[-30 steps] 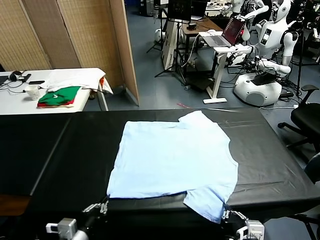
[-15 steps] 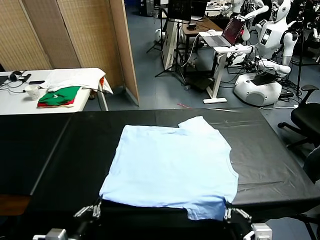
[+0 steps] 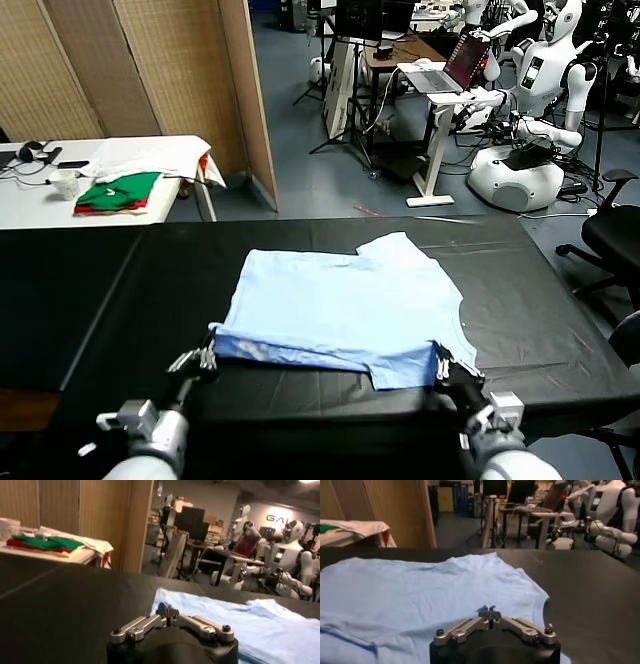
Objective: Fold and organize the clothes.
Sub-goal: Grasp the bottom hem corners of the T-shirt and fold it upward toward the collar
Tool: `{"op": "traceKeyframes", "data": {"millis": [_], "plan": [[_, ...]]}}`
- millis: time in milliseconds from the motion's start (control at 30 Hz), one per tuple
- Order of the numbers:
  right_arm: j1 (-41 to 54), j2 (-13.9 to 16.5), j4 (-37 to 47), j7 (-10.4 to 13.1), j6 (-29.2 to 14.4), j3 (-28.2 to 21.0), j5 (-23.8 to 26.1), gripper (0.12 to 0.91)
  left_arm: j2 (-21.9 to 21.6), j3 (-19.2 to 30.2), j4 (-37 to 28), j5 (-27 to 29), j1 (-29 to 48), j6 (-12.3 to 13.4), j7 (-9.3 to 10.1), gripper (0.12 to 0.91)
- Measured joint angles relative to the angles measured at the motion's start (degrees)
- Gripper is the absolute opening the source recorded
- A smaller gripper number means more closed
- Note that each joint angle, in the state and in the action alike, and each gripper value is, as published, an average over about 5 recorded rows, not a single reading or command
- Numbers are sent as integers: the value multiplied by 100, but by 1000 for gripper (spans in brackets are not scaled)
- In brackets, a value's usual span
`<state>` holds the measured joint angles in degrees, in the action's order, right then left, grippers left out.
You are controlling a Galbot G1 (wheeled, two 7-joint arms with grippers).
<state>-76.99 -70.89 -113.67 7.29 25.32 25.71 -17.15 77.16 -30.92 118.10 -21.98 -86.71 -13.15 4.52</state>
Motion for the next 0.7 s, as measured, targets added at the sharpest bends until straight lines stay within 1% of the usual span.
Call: {"op": "traceKeyframes", "data": {"millis": [233, 300, 333, 400, 433, 467, 533, 567, 633, 667, 700], "plan": [[415, 5, 401, -14, -4, -53, 20, 141, -101, 136, -541, 89, 483, -35, 39, 146], [476, -3, 479, -34, -16, -63, 11, 155, -127, 142, -651, 118, 578, -38, 57, 146], [497, -10, 508, -55, -19, -64, 5, 180, -138, 142, -697, 128, 615, -39, 65, 146], [515, -26, 533, -117, -7, -53, -10, 267, -156, 146, -772, 135, 667, -46, 72, 146], [509, -33, 524, -160, 17, -39, -21, 323, -162, 152, -804, 138, 687, -50, 68, 146], [491, -37, 496, -210, 54, -18, -32, 398, -164, 160, -834, 145, 706, -57, 63, 146], [425, -36, 390, -310, 171, 44, -47, 512, -150, 178, -879, 169, 740, -91, 52, 146], [373, -35, 313, -350, 248, 84, -44, 587, -136, 182, -891, 180, 749, -116, 47, 146], [232, -41, 126, -413, 418, 179, 9, 700, -101, 171, -883, 193, 742, -176, 44, 165], [146, -50, 24, -433, 499, 230, 46, 767, -87, 159, -865, 192, 726, -206, 43, 193], [50, -65, -81, -451, 566, 285, 87, 814, -78, 143, -839, 191, 703, -234, 42, 240]]}}
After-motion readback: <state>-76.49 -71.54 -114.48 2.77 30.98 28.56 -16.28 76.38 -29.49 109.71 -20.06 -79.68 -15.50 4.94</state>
